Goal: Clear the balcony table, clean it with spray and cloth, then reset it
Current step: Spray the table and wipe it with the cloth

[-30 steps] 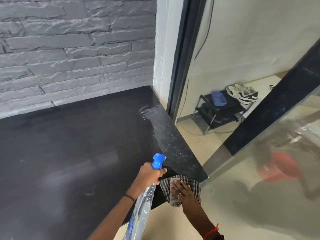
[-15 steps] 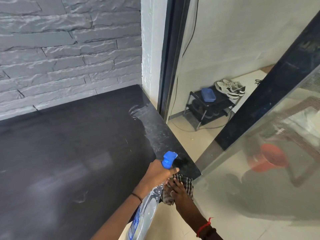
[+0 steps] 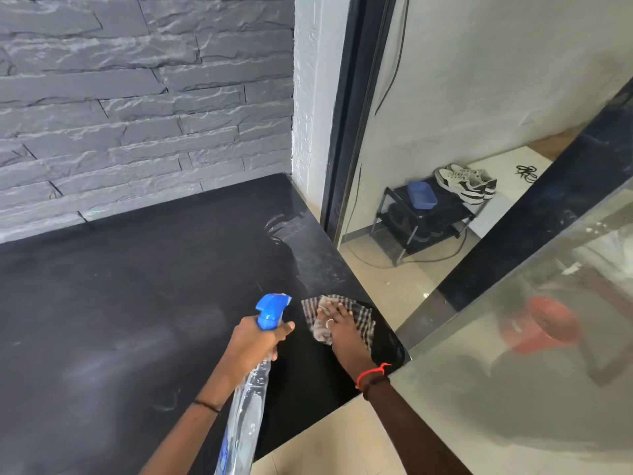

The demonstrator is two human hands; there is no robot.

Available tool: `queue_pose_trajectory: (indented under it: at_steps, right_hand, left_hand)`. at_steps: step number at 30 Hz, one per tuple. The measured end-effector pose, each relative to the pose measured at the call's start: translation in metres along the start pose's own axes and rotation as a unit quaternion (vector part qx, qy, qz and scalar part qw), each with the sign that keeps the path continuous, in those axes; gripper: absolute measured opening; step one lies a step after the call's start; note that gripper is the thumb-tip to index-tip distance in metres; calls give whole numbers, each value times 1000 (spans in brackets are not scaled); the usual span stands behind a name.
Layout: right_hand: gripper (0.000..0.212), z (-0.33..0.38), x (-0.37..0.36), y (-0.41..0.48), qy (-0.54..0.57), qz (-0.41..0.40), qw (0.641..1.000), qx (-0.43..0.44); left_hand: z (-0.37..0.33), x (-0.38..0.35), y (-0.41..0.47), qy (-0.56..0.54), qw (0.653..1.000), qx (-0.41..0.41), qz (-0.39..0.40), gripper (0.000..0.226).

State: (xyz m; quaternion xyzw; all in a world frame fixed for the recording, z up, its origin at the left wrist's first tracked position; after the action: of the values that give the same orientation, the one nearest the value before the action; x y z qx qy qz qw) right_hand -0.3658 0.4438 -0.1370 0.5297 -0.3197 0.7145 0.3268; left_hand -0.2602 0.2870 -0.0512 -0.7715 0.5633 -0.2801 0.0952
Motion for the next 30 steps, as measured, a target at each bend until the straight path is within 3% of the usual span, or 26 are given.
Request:
queue_pose_trajectory:
  at_steps: [4,5,9,12,15,17,22,26,28,30]
  right_hand:
    - [44,33,-29,-36,1,8,993,118]
    - [38,35,-30,-50,22,52,990,131]
    - [44,-15,-21,-105,-14,0,995,101]
    - [48,-64,20,-100,-30,-89,996,5]
    - [48,-68,47,-57,-8,-73,996,40]
    - [51,-70,45,-22,37,-48,998,17]
    - [51,-11,21,29,52,-27,998,30]
    - [45,31,-12,17,-14,-30,992,124]
    - [45,35,-23,-6,-103,38,982,151]
    - [56,29,-25,-27,-174,49,967,182]
  left_hand:
    - [-1,8,18,-21,1000,2,-4,30]
    - [-2,9,21,-26,1000,-1,-2,30]
    - [-8,14,35,-49,999,-19,1,27]
    - [-9,23,41,-47,999,-23,-3,28]
    - [-7,29,44,-48,999,-24,-3,28]
    - [-5,32,45,-50,998,-24,-3,29]
    - [2,34,51,-53,998,-16,-7,27]
    - [5,27,63,-54,999,1,-9,29]
    - [4,21,71,-52,999,11,-14,29]
    - [0,15,79,-47,999,19,-17,28]
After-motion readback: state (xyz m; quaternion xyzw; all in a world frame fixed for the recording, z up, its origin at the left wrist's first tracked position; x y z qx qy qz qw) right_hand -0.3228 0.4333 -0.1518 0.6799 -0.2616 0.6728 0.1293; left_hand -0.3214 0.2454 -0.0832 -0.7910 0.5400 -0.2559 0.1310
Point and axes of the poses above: each hand's wrist, its own y-axis towards the middle knuckle, its own x-axis out of the back of the hand, z = x × y, the point moved 8 cm from there along y, towards the middle knuckle, and after that the axes turned 1 degree about x, right-handed, at the moved point
